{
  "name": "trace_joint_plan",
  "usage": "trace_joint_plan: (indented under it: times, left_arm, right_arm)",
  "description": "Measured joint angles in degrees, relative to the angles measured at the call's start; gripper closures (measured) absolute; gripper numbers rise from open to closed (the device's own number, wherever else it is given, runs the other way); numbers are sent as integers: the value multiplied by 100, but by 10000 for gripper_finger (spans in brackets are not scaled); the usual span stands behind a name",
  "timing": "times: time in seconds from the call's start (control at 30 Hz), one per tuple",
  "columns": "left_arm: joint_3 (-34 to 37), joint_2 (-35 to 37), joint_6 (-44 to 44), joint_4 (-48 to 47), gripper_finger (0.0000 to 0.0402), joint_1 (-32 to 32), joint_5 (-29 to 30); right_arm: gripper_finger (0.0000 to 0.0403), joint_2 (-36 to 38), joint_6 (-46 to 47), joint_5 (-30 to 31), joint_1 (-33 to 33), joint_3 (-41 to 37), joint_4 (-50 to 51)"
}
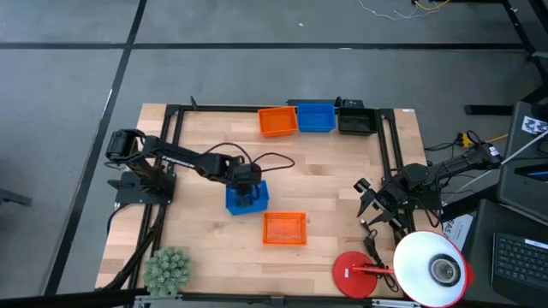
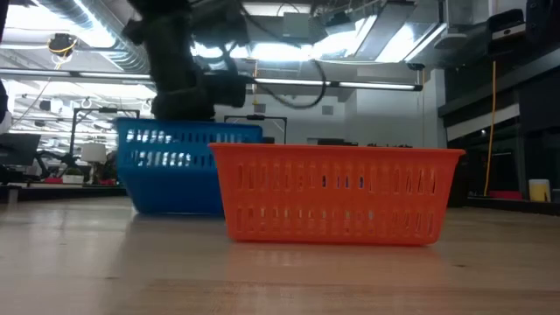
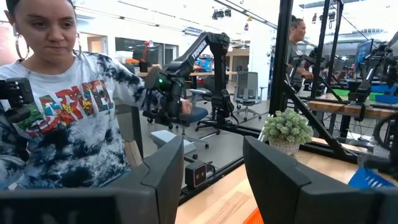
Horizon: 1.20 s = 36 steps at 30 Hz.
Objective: Stack baskets by color
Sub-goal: Stack the bottom blue bin on top of the top blue bin
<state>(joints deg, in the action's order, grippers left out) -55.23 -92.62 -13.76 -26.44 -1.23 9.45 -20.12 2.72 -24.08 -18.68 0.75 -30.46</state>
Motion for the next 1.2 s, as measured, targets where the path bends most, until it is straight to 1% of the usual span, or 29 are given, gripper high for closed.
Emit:
trace_joint_plan:
  times: [0.1,0.2,0.33,0.5,0.7,0.83,0.97,1.1,1.2]
  left_arm:
    - [326,30,-88,494,308,0,50]
    - [378,10,-107,564,308,0,-95]
    - [238,4,-113,516,308,0,-197]
    - [-192,-16,-111,370,308,-6,-492]
    - [-816,-9,-89,-253,308,-131,-423]
    - [-841,-7,-150,-560,308,-217,-390]
    - [-834,-7,-295,-1224,308,-227,-33]
    - [-834,-7,-365,-1224,308,-198,14]
    - [-834,-7,-362,-1223,308,-149,-110]
  right_arm:
    - [235,0,0,0,0,0,1]
    - [235,0,0,0,0,0,2]
    - [235,0,-4,0,0,0,9]
    - [235,0,-7,0,0,-2,77]
    - [235,-2,-17,2,0,-2,199]
    - [235,3,-20,2,0,-2,209]
    - [235,3,-20,1,0,-2,212]
    - [235,3,-20,1,0,-2,212]
    - [235,3,-20,1,0,-2,212]
